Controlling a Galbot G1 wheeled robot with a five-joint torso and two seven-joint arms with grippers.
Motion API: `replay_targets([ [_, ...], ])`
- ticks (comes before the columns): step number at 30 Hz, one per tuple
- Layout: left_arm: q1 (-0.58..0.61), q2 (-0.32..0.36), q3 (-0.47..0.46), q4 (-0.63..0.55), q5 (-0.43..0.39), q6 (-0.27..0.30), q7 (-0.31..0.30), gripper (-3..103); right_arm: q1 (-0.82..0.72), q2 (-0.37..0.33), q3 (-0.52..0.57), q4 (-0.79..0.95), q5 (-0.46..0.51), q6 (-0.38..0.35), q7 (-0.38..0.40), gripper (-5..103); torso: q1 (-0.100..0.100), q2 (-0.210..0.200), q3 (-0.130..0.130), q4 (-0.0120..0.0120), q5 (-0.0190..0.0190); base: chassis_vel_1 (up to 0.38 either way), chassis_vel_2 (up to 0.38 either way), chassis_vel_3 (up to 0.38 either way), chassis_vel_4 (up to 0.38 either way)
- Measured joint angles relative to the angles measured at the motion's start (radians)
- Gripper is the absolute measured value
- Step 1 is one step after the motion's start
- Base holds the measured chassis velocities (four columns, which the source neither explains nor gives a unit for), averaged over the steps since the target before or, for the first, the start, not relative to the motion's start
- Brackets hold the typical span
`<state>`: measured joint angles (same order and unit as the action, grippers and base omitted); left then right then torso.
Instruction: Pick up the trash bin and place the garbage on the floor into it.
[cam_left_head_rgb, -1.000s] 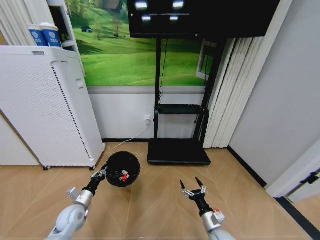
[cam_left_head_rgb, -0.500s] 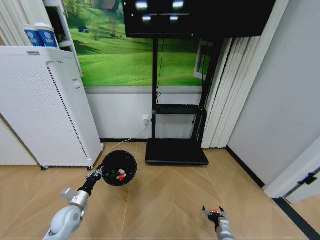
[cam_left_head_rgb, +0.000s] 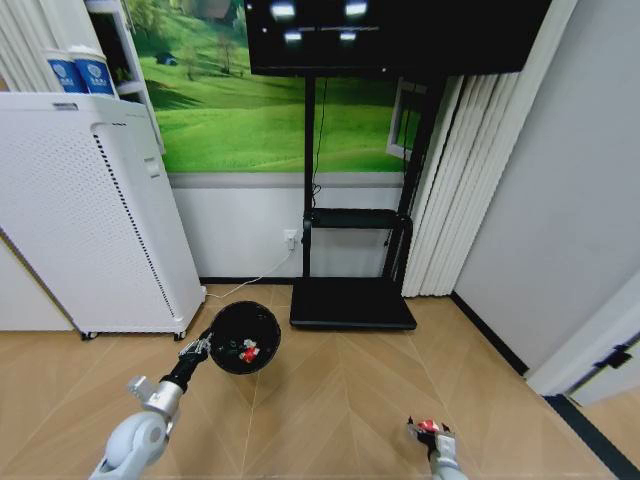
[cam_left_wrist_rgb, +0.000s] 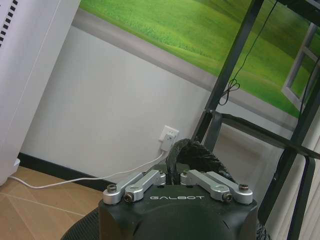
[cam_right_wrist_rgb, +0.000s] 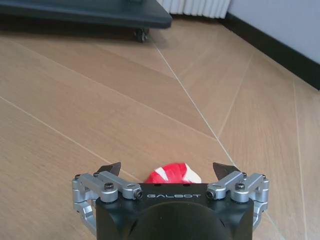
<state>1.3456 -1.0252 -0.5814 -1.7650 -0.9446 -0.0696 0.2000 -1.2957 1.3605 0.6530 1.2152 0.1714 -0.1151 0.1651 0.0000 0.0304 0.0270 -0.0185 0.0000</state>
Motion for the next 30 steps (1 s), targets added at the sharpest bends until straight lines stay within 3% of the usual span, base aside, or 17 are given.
replay_targets([
  [6, 0.0, -0.003, 0.0, 0.0, 0.005, 0.0, 0.001, 7, 0.04, -0.001, 0.003, -0.078, 0.003, -0.004, 0.02, 99, 0.0, 0.0, 0.0, -0.0001, 0.0, 0.0, 0.0, 0.0, 0.0],
  [9, -0.002, -0.003, 0.001, -0.001, 0.005, 0.0, 0.001, 7, 0.049, -0.003, 0.004, -0.096, 0.025, -0.019, 0.022, 86, 0.0, 0.0, 0.0, 0.0, 0.0, 0.0, 0.0, 0.0, 0.0],
  [11, -0.003, -0.003, 0.001, -0.001, 0.005, -0.001, 0.001, 7, 0.049, -0.004, 0.004, -0.097, 0.03, -0.021, 0.021, 86, 0.0, 0.0, 0.0, -0.0001, 0.0001, 0.0, 0.0, 0.0, 0.0],
  [12, -0.005, -0.003, 0.001, -0.001, 0.005, -0.001, 0.001, 7, 0.049, -0.006, 0.004, -0.1, 0.036, -0.021, 0.015, 76, 0.0, 0.0, 0.0, -0.0001, -0.0003, 0.0, 0.0, 0.0, 0.0],
  [13, -0.006, -0.002, 0.001, 0.0, 0.005, -0.001, 0.001, 7, 0.049, -0.007, 0.004, -0.102, 0.039, -0.021, 0.012, 76, 0.0, 0.0, 0.0, -0.0002, -0.0003, 0.0, 0.0, 0.0, 0.0],
  [15, -0.008, -0.002, 0.001, 0.001, 0.004, -0.002, 0.001, 7, 0.048, -0.008, 0.004, -0.103, 0.048, -0.02, 0.009, 65, 0.0, 0.0, 0.0, -0.0002, -0.0005, 0.0, 0.0, 0.0, 0.0],
  [23, -0.008, -0.001, 0.0, 0.007, 0.003, -0.003, 0.001, 7, 0.035, -0.009, 0.007, -0.076, 0.069, -0.018, 0.0, 46, 0.0, 0.0, 0.0, -0.0002, -0.0001, 0.0, 0.0, 0.0, 0.0],
  [27, -0.008, -0.002, 0.001, 0.007, 0.003, -0.004, 0.001, 7, 0.031, -0.008, 0.009, -0.065, 0.073, -0.019, -0.002, 42, 0.0, 0.0, 0.0, 0.0, -0.0003, 0.0, 0.0, 0.0, 0.0],
  [30, -0.008, -0.003, 0.001, 0.007, 0.003, -0.005, 0.002, 7, 0.025, -0.008, 0.011, -0.058, 0.074, -0.019, -0.004, 28, 0.0, 0.0, 0.0, 0.0, 0.0002, 0.0, 0.0, 0.0, 0.0],
])
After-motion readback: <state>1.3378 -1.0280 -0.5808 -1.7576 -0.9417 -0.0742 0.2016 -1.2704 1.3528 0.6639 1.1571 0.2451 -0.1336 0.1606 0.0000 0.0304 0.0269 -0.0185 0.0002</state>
